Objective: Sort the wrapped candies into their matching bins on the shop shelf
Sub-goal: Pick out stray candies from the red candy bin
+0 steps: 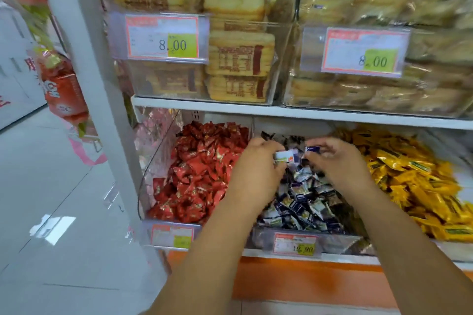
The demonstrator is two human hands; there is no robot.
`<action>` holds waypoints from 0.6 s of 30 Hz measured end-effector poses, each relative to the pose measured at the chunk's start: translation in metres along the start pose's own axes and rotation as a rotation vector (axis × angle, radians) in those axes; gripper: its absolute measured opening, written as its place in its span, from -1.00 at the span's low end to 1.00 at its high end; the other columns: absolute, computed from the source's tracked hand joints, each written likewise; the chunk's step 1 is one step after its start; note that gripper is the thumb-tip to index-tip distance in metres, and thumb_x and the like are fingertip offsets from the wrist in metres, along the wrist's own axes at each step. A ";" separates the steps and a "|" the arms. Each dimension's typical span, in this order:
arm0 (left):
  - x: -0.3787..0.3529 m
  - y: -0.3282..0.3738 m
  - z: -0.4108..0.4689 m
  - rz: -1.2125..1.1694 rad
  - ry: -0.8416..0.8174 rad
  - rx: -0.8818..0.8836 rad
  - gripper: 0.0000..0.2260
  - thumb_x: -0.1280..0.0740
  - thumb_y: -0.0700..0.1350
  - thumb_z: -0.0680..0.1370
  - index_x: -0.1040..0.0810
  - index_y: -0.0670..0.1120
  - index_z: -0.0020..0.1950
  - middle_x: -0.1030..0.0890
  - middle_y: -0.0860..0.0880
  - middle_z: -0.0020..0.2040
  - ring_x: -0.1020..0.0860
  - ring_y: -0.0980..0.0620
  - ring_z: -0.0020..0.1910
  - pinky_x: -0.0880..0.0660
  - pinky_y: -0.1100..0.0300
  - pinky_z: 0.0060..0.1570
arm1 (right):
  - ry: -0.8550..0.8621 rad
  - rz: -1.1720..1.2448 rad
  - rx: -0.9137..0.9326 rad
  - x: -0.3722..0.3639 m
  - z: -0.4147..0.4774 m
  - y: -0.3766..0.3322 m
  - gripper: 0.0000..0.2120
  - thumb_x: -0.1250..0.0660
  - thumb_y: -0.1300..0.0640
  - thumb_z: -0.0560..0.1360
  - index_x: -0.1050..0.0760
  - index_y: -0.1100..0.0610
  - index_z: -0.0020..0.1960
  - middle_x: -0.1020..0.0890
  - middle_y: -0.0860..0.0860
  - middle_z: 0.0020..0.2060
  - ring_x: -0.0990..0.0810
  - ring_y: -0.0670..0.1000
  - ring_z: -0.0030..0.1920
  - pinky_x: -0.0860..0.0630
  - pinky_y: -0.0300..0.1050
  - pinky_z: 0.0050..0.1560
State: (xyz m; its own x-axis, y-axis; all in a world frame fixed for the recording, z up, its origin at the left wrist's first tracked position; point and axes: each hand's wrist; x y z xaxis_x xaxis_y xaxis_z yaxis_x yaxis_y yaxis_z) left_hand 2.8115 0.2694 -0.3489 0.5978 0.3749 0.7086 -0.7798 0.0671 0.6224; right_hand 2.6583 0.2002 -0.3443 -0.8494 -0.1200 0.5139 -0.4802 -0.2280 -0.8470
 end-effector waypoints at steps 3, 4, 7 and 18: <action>-0.014 0.005 0.002 0.013 -0.167 -0.031 -0.38 -0.40 -0.04 0.52 -0.20 0.12 0.52 -0.21 -0.01 0.50 -0.18 -0.05 0.46 -0.15 0.15 0.41 | -0.078 -0.064 -0.024 0.014 -0.003 0.010 -0.76 -0.33 0.15 0.54 -0.51 -0.21 0.03 -0.65 -0.02 -0.14 -0.62 0.33 -0.07 -0.57 0.19 -0.03; -0.010 0.003 0.000 -0.037 -0.191 -0.033 -0.39 -0.37 -0.02 0.54 -0.16 0.14 0.53 -0.15 0.01 0.54 -0.10 -0.01 0.50 -0.07 0.17 0.42 | -0.099 -0.097 -0.019 0.018 -0.003 0.011 -0.76 -0.31 0.15 0.56 -0.51 -0.20 0.07 -0.65 -0.02 -0.11 -0.62 0.32 -0.06 -0.57 0.19 -0.02; 0.016 -0.017 -0.009 -0.083 -0.058 -0.013 -0.55 -0.26 -0.05 0.61 -0.29 0.09 0.49 -0.31 0.05 0.47 -0.23 0.07 0.46 -0.09 0.35 0.31 | -0.163 -0.150 0.041 0.022 0.001 0.006 -0.78 -0.26 0.14 0.59 -0.54 -0.16 0.09 -0.62 -0.08 0.05 -0.61 0.02 0.03 -0.54 -0.12 -0.04; 0.062 -0.122 -0.098 0.358 -0.213 0.088 -0.48 0.10 0.16 0.60 -0.30 0.02 0.49 -0.20 0.02 0.53 -0.05 0.05 0.54 0.32 0.43 0.31 | -0.736 -0.634 0.486 -0.105 -0.005 -0.086 -0.72 -0.27 0.14 0.58 -0.53 -0.12 0.23 -0.57 -0.09 0.20 -0.59 -0.03 0.06 -0.52 -0.09 0.09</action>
State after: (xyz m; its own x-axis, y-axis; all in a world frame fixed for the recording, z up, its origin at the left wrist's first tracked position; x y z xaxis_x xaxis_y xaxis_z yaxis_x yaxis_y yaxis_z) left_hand 2.9251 0.3754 -0.4133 0.3243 0.1602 0.9323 -0.9318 -0.1156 0.3440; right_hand 2.7877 0.2377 -0.3268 -0.0599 -0.3585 0.9316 -0.5096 -0.7915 -0.3373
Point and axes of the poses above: each hand's wrist, its own z-axis towards the middle knuckle, its own x-axis out of the back of the hand, y = z × x
